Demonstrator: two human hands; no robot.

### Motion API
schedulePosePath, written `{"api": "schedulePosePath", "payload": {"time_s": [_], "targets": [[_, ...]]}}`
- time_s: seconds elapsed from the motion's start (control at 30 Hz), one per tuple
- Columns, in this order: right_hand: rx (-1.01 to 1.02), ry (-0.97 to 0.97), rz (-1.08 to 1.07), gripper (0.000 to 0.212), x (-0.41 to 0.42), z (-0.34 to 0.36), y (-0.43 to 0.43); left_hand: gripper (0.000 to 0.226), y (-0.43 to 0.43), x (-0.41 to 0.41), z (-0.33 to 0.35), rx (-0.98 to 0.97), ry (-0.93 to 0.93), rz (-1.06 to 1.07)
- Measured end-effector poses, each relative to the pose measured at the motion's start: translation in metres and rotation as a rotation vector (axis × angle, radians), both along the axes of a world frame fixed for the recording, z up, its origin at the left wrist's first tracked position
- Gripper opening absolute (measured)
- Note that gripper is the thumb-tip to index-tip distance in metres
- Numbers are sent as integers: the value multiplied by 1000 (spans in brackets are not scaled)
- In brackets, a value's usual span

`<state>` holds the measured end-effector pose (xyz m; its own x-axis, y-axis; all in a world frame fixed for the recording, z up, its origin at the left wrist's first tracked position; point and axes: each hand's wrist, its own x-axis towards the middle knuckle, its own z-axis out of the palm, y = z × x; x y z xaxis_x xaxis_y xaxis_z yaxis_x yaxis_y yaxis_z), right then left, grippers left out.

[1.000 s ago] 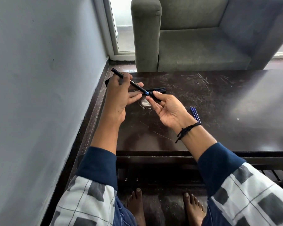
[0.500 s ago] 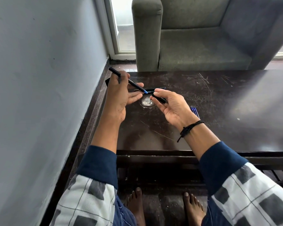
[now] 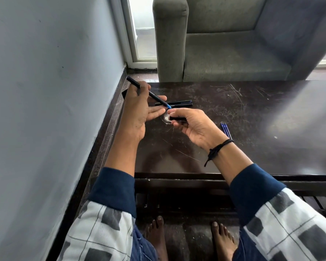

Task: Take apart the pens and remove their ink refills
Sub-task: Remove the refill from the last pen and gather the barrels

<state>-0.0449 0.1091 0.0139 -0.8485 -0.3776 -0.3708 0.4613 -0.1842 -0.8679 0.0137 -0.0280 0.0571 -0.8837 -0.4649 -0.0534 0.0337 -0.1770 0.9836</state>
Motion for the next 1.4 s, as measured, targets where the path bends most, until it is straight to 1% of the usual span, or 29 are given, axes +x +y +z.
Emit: {"api": "schedulePosePath", "payload": {"time_s": [0.1,0.3,0.57,0.7,0.9,1.17,1.27,1.4], "targets": [[-14,18,6,13,-1,0,0,21,-1,0,0,-13,-4,-8],[-12,51,22,21,-3,2,2,21,1,2,1,-33,-14,-34],[-144,-78,-79,22,-1,5,5,20,-3,0,0,-21,-16,0],[-190,-116,-71,21,2,7,5,20,-2,0,-1,-20,-10,-5],[-122,-88,-21,22,5,7,3,21,1,0,-1,-27,-9,-23],[-132,-56,17,18,3,6,2,22,0,-3,-4,-59,-27,-21],[-116,-25,38,21,3,6,2,22,0,-3,-3,-70,-44,-18],[-109,14,57,28,2,3,0,21,0,-3,-6,-136,-61,-21]]}}
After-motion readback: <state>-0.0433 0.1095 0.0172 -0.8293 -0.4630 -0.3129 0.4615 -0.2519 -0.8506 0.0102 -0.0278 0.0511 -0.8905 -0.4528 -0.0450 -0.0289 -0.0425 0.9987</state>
